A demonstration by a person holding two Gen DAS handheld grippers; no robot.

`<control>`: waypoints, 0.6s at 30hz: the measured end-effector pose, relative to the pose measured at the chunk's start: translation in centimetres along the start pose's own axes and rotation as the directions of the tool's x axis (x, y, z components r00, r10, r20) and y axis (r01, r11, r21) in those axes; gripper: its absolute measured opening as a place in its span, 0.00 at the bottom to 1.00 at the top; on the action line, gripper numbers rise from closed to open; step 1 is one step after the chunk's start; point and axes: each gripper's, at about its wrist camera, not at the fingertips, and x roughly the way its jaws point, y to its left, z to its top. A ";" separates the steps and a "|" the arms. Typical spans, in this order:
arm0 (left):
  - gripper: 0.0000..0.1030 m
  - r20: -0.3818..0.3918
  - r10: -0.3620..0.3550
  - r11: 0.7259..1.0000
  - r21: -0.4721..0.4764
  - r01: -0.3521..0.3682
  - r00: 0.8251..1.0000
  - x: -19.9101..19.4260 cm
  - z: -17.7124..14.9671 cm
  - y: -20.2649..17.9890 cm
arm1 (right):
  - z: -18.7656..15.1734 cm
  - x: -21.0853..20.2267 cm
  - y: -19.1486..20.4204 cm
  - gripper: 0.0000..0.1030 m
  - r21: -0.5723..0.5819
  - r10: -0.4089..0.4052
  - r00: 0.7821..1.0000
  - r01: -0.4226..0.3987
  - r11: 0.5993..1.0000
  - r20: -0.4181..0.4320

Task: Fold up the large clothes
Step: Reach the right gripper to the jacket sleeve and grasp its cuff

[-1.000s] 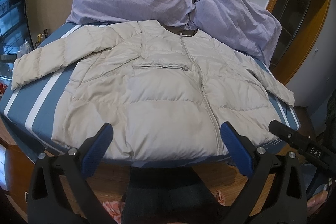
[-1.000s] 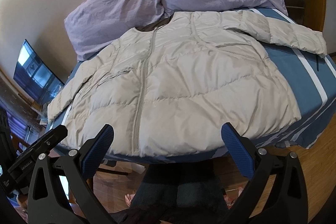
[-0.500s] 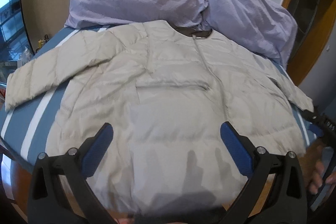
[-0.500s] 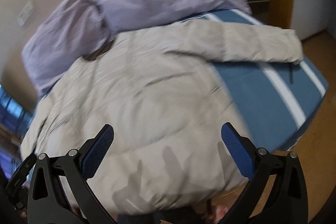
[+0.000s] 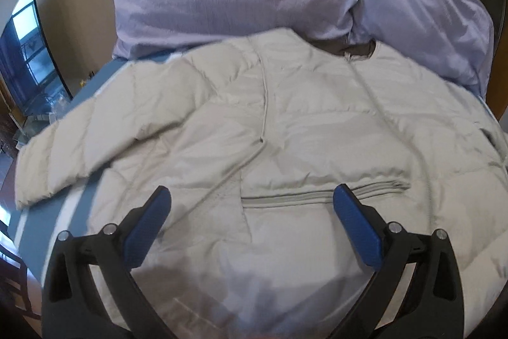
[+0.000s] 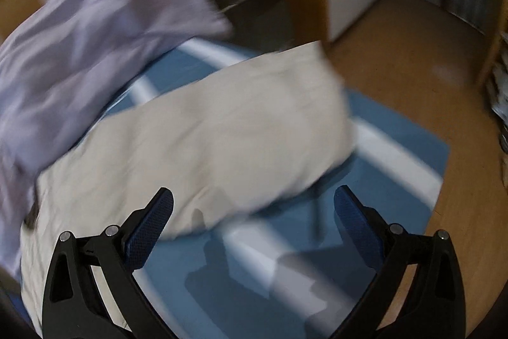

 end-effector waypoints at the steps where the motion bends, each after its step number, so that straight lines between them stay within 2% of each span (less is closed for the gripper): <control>1: 0.98 -0.008 -0.005 1.000 -0.003 0.005 1.000 0.5 -0.1 0.0 | 0.8 0.6 -1.1 0.99 0.032 -0.016 1.000 0.016 0.999 0.004; 7: 0.98 -0.005 0.006 1.000 0.000 -0.006 1.000 1.4 -0.8 -0.4 | 3.0 3.2 -4.4 0.86 0.138 -0.036 0.999 0.039 0.990 -0.025; 13: 0.98 -0.017 -0.008 1.000 -0.009 0.008 1.000 2.1 -1.0 -0.3 | 2.7 3.8 -4.1 0.70 0.120 -0.030 0.999 0.032 0.992 -0.019; 16: 0.98 -0.018 -0.019 1.000 -0.018 0.019 1.000 2.2 -1.1 -0.1 | 2.6 3.7 -4.0 0.51 0.114 -0.010 1.000 0.011 0.993 -0.013; 17: 0.98 -0.017 -0.022 1.000 -0.021 0.022 1.000 2.2 -1.2 -0.1 | 2.7 3.8 -3.8 0.40 0.114 -0.001 1.000 0.003 0.993 -0.016; 18: 0.98 -0.017 -0.025 0.999 -0.023 0.025 1.000 2.3 -1.2 -0.1 | 2.7 3.9 -3.6 0.33 0.117 0.021 1.000 -0.018 0.993 -0.023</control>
